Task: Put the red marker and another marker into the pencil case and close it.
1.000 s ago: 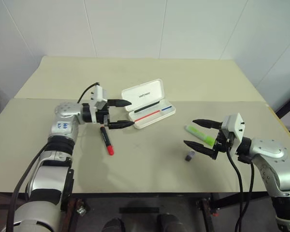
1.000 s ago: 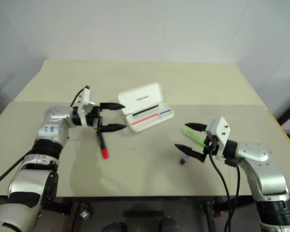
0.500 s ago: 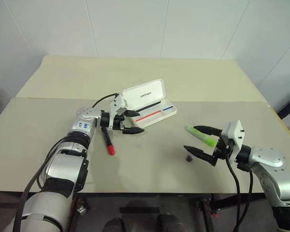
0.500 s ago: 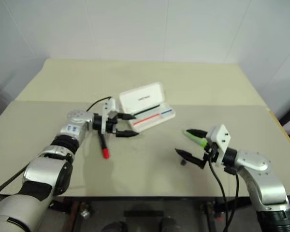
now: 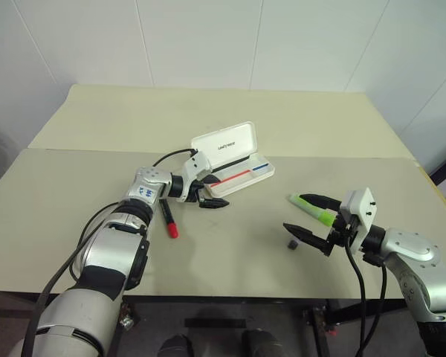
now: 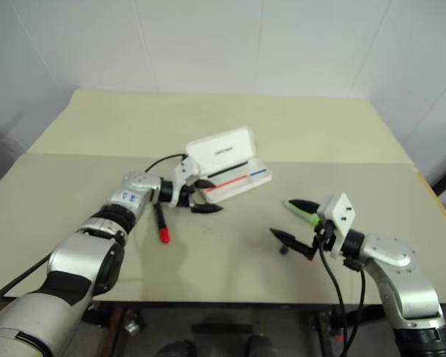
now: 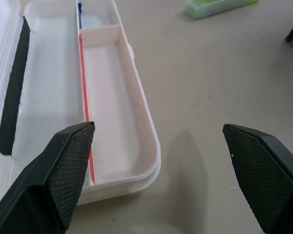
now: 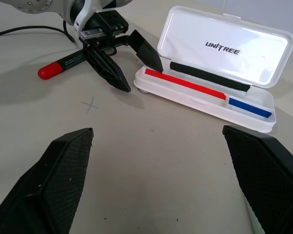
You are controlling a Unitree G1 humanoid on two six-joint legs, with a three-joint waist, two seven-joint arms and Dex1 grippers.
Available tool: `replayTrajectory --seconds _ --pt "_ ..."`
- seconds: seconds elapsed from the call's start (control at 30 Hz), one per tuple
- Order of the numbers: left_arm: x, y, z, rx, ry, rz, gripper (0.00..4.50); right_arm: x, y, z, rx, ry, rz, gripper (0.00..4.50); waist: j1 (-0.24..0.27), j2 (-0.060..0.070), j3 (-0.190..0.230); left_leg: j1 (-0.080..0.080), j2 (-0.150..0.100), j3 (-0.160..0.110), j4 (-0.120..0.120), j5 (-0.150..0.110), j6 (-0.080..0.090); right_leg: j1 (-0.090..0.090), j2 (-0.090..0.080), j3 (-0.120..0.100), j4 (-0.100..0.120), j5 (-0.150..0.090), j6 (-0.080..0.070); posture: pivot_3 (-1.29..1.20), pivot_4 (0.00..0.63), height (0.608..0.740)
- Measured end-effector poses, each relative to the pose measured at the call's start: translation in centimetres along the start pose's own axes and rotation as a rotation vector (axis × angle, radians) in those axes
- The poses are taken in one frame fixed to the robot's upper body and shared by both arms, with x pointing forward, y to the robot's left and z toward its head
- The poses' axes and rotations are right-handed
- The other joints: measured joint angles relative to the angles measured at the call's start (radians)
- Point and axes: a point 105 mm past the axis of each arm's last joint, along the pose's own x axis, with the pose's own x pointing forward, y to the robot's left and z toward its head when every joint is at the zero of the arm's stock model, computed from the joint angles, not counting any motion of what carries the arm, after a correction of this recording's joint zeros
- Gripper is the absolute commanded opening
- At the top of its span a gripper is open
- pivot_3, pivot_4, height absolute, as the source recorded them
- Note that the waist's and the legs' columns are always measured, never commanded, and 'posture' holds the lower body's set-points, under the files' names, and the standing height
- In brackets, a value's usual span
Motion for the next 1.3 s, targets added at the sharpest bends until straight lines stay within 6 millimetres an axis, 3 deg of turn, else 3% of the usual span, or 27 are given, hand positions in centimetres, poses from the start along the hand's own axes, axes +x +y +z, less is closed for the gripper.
replayTrajectory --seconds 0.83,1.3 --pt "1.4 -0.8 -0.3 0.108 0.131 -0.05 4.47 0.3 -0.7 0.3 -0.024 -0.018 -0.014 4.5 -0.002 0.0 0.0 0.001 0.0 0.0 0.0 0.0 0.0 0.0 0.0 0.0 0.001 0.0 0.0 0.0 0.15 0.74" --pt "1.5 -0.2 0.0 0.174 0.146 0.004 0.01 0.5 -0.9 0.6 -0.042 -0.024 -0.011 4.5 -0.001 0.0 0.0 0.0 0.0 0.0 0.0 0.0 0.0 0.0 0.0 0.0 0.0 0.0 0.0 0.0 0.15 0.74"
